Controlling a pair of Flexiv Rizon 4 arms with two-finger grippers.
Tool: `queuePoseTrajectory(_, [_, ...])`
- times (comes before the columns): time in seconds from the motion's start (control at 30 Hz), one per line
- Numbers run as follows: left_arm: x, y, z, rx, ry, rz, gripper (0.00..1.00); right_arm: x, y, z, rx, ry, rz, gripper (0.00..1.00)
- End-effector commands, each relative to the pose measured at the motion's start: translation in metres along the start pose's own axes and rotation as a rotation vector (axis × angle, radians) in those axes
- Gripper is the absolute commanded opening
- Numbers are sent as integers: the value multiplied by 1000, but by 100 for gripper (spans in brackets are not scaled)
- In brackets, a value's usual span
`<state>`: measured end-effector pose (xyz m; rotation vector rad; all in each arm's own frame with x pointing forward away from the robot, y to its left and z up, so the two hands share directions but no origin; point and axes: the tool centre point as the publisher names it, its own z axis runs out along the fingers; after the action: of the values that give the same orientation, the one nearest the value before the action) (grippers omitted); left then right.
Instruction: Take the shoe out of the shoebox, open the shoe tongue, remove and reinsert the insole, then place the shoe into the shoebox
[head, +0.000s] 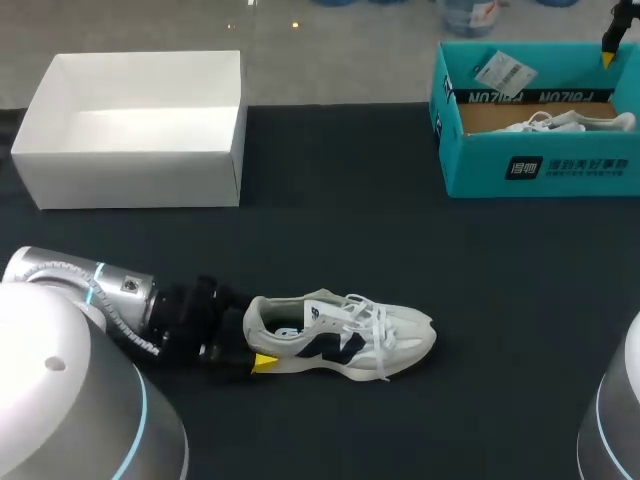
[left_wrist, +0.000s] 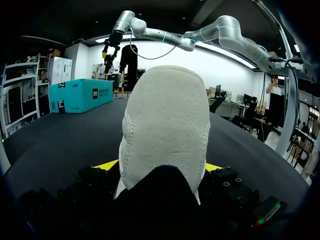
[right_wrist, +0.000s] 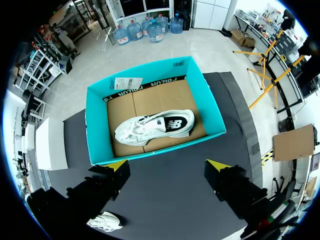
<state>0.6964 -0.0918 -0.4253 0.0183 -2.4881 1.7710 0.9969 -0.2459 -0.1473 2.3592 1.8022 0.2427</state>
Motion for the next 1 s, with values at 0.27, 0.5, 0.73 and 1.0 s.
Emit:
queuePoseTrajectory(0.27, [-1,1,3,-5,6,16,0,0,0,0,0,1,1,100])
queuePoseTrajectory(0.5, [-7,-2,7,2,-13,18,0,0,0,0,0,1,1,100])
queuePoseTrajectory(0.73, [-7,-5,10,10,-15,15,0,0,0,0,0,1,1,100])
queuePoseTrajectory(1.0, [-5,-2,10,1,-8,2,0,0,0,0,0,1,1,100])
